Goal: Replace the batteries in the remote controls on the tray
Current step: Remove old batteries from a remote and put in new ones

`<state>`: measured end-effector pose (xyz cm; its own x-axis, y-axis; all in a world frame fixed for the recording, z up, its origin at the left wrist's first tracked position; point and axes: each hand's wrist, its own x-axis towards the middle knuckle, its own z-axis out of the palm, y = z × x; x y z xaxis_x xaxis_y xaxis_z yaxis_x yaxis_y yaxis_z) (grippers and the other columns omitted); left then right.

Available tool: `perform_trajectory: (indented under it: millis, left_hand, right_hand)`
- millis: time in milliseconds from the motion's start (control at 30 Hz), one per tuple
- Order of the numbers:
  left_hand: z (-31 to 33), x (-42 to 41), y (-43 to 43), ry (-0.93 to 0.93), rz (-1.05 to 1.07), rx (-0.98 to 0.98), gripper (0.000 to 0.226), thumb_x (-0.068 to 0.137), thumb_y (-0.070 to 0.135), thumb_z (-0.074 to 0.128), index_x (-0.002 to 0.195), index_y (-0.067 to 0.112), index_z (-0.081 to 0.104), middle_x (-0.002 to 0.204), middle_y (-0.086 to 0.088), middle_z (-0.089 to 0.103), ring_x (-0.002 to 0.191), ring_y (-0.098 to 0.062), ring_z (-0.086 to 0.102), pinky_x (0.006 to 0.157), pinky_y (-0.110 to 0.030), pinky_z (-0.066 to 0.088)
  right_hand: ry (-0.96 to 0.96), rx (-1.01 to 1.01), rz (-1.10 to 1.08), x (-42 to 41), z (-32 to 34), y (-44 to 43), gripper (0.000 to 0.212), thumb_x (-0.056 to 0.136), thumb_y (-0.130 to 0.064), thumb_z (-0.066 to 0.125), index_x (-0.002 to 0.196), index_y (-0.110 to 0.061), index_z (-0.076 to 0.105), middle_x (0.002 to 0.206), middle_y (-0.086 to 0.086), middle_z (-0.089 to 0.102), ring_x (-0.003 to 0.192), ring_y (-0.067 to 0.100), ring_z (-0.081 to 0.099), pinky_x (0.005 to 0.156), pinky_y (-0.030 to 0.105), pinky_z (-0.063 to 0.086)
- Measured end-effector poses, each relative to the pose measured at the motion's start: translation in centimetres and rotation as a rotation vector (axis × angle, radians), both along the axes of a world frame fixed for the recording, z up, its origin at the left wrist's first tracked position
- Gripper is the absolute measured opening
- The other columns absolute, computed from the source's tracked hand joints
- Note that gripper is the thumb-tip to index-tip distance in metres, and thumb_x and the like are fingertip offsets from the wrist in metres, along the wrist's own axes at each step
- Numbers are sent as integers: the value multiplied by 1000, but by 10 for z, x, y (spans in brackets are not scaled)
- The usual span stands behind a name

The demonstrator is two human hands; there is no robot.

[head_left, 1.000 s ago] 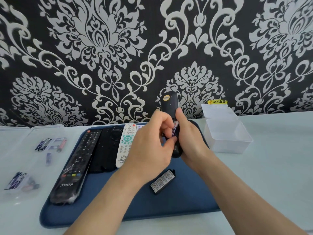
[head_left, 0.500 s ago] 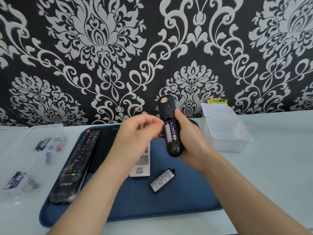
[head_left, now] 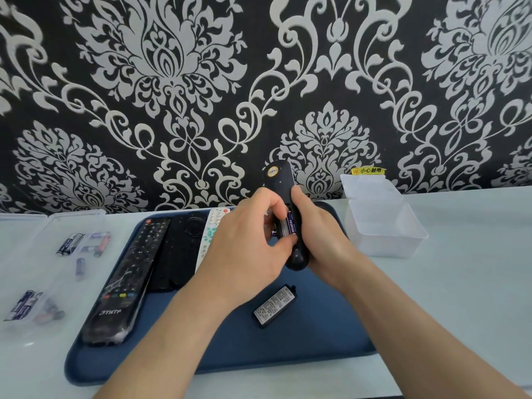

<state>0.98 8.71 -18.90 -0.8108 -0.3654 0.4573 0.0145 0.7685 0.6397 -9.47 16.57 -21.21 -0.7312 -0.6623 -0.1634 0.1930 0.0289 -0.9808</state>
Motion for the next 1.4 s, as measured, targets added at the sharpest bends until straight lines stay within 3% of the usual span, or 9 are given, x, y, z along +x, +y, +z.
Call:
perform_trajectory:
  millis: [167,333,467,600,767,900,1067,1200,1400]
  left_hand:
    - [0,-4,-1,-19,-50,129,33,73,9,74,88,23,48,82,3,62,68,-15,57,70,-40,51]
    - [3,-6,-3,-14,-80,230,31,73,2,72,88,19,51,81,8,60,66,-7,55,64,-26,49]
    - [7,-1,-6,-31,-56,-26,27,72,11,77,92,20,62,74,21,58,69,1,53,64,-6,37]
    - [2,-3,-12,-5,-34,-305,21,69,27,66,88,18,68,84,10,63,77,-13,57,73,-22,44]
    - [5,-3,-15,-97,-4,-464,29,70,39,53,85,21,70,72,10,62,67,-12,50,65,-24,43]
    - [8,-4,-14,-143,5,-496,23,70,40,54,73,22,67,61,10,58,61,-7,41,61,-21,39]
    - [9,-3,-11,-159,32,-474,17,63,36,64,70,22,71,53,5,60,52,-17,57,53,-34,50]
    - [7,-3,-11,-124,38,-429,16,65,35,61,71,23,71,50,4,59,45,-19,55,49,-34,50]
    - [7,-1,-7,-17,-77,-336,28,72,28,46,80,26,73,55,5,62,50,-12,56,53,-28,48]
  right_hand:
    - [44,8,-26,4,-1,0,53,103,-45,35,75,-20,73,80,-3,76,85,15,71,88,36,54]
    - [70,4,-33,3,-4,-2,53,103,-46,32,92,-13,73,96,6,76,97,21,71,95,43,53]
    - [97,33,10,-2,-4,-4,61,95,-55,33,86,-8,71,93,12,74,89,22,67,82,40,51]
    - [121,29,35,-2,-2,-1,59,99,-53,35,77,-14,74,84,7,74,88,23,68,92,46,51]
    - [106,52,34,1,1,0,55,102,-48,34,96,-11,73,100,11,75,101,24,69,95,46,52]
    - [94,77,48,2,-1,-2,56,103,-48,33,96,-8,72,94,13,73,89,23,67,82,43,52]
    - [83,54,71,4,-5,-2,57,104,-46,31,84,-13,73,80,3,74,82,19,67,73,34,50]
    - [57,32,67,4,-9,-4,56,103,-48,31,95,-11,73,96,9,76,97,26,71,84,43,53]
    - [-75,-65,-6,6,-2,4,56,105,-44,32,78,-11,69,65,4,70,59,16,65,53,26,48]
